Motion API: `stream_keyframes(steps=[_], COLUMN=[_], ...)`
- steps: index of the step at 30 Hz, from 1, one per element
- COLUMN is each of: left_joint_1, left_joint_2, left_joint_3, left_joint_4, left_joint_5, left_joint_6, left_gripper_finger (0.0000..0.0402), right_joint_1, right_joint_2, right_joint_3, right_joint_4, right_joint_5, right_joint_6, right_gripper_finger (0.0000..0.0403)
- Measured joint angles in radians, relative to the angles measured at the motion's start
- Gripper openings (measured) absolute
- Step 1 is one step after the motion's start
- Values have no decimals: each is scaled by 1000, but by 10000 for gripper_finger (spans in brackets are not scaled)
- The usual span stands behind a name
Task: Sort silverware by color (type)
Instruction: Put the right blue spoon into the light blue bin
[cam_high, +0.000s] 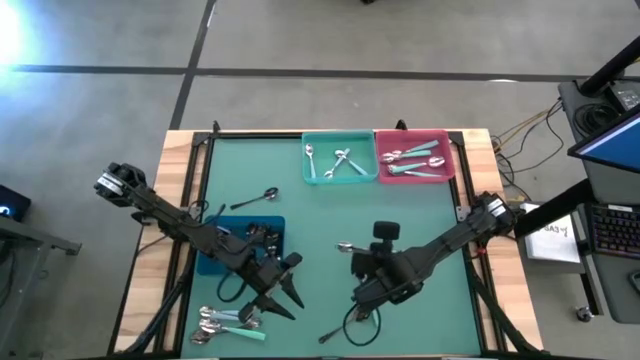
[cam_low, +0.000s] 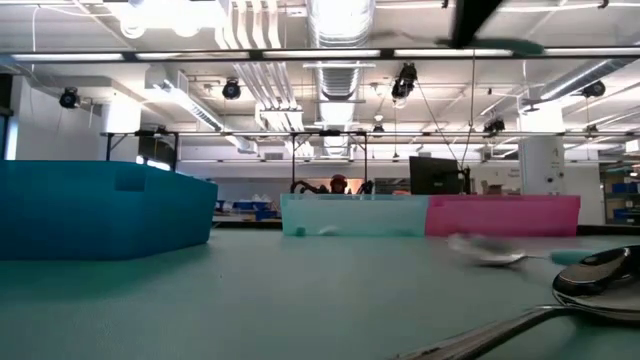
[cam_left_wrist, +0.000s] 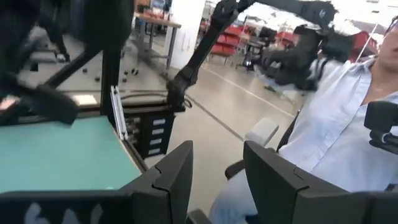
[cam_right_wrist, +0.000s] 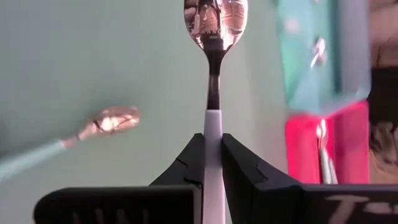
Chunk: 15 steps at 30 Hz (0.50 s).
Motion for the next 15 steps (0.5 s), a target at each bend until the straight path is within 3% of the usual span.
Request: stream_keyframes(steps=[3, 7, 11, 15], left_joint_1=[-1, 0, -1, 0], left_joint_2=[0, 1, -1, -2], left_joint_3=[0, 0, 0, 0], left_joint_4=[-46, -93, -87, -87], left_joint_5=[-48, -192, -384, -485], left_joint_6=[16, 146, 328, 454], left_gripper_finger=[127, 127, 127, 127], right_joint_1=[7, 17, 23, 23], right_joint_2=[0, 0, 0, 0], right_joint_3=[59, 133, 195, 249], right_joint_4=[66, 161, 210, 223], right_joint_5=[69, 130, 130, 131], right_joint_6=[-29, -121, -212, -267], right_gripper_finger=[20, 21, 21, 22])
